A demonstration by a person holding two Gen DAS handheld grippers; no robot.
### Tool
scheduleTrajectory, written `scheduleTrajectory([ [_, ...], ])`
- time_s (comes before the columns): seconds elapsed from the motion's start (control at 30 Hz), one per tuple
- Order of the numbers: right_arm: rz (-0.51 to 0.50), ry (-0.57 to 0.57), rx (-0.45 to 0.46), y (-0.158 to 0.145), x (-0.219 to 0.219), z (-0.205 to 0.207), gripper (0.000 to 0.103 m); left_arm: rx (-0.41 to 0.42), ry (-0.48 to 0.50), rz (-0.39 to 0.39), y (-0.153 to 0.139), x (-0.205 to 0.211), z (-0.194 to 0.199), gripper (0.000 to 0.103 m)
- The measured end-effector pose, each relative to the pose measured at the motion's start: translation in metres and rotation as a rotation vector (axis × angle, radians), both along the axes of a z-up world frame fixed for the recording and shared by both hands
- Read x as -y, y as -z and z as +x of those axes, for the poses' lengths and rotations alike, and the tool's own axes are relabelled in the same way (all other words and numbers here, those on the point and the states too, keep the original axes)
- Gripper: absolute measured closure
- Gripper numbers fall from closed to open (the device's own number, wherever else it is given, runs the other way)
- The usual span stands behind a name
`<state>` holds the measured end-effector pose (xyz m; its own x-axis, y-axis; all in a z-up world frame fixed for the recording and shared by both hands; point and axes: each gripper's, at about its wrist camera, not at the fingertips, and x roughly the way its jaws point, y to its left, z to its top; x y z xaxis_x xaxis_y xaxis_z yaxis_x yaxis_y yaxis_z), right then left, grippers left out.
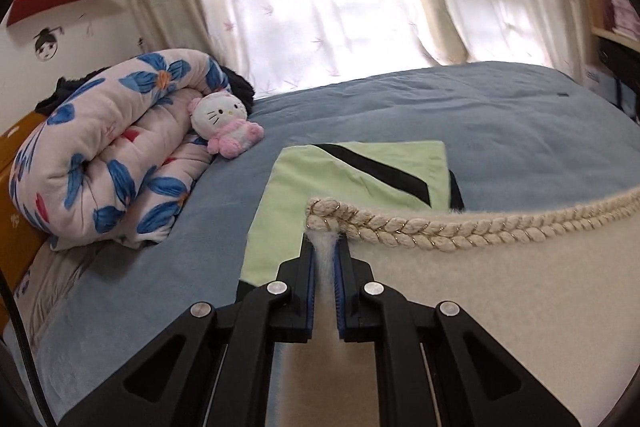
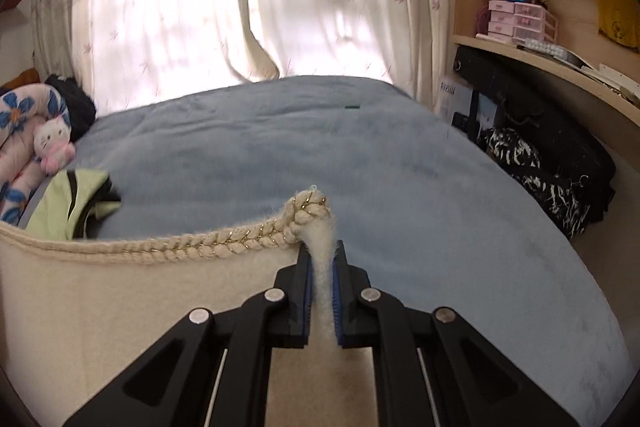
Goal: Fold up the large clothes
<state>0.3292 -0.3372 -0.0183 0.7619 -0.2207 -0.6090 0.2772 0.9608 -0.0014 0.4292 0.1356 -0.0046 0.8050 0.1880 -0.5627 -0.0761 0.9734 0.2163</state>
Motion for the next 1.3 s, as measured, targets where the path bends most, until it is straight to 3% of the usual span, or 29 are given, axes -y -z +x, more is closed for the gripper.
scheduleTrajectory([
  [0.1,-0.005,0.027,-0.044,0.027,0.001,0.030,0.096,-0.029,-0.039,-0.002,0.030,0.007,0.026,0.097],
  [0.2,-0.014,0.066,-0.160,0.079,0.003,0.061,0.096,-0.106,-0.089,0.029,0.085,0.012,0.054,0.097],
  [0.3,0.040,0.085,-0.269,0.125,0.013,0.077,0.095,-0.157,-0.100,-0.009,0.122,0.008,0.063,0.097],
  [0.47,0.175,0.103,-0.270,0.131,0.037,0.078,0.091,-0.173,-0.084,-0.162,0.126,-0.018,0.068,0.091],
  [0.57,0.191,0.130,-0.286,0.124,0.040,0.072,0.072,-0.190,-0.108,-0.183,0.121,-0.026,0.066,0.073],
  [0.6,0.191,0.134,-0.288,0.119,0.041,0.069,0.070,-0.198,-0.120,-0.187,0.117,-0.028,0.064,0.068],
  [0.7,0.167,0.136,-0.266,0.095,0.037,0.051,0.070,-0.202,-0.147,-0.217,0.096,-0.040,0.049,0.068],
  [0.8,0.132,0.088,-0.204,0.061,0.014,0.026,0.070,-0.167,-0.158,-0.214,0.065,-0.044,0.021,0.068],
  [1.0,0.170,-0.135,-0.167,0.024,-0.088,-0.026,0.070,-0.165,0.005,-0.347,0.024,-0.001,-0.056,0.065],
  [1.13,0.230,-0.284,-0.184,0.036,-0.154,-0.048,0.070,-0.199,0.090,-0.414,0.036,0.048,-0.104,0.057],
  [1.3,0.241,-0.319,-0.288,0.089,-0.176,-0.065,0.071,-0.295,0.043,-0.385,0.089,0.068,-0.121,0.056],
])
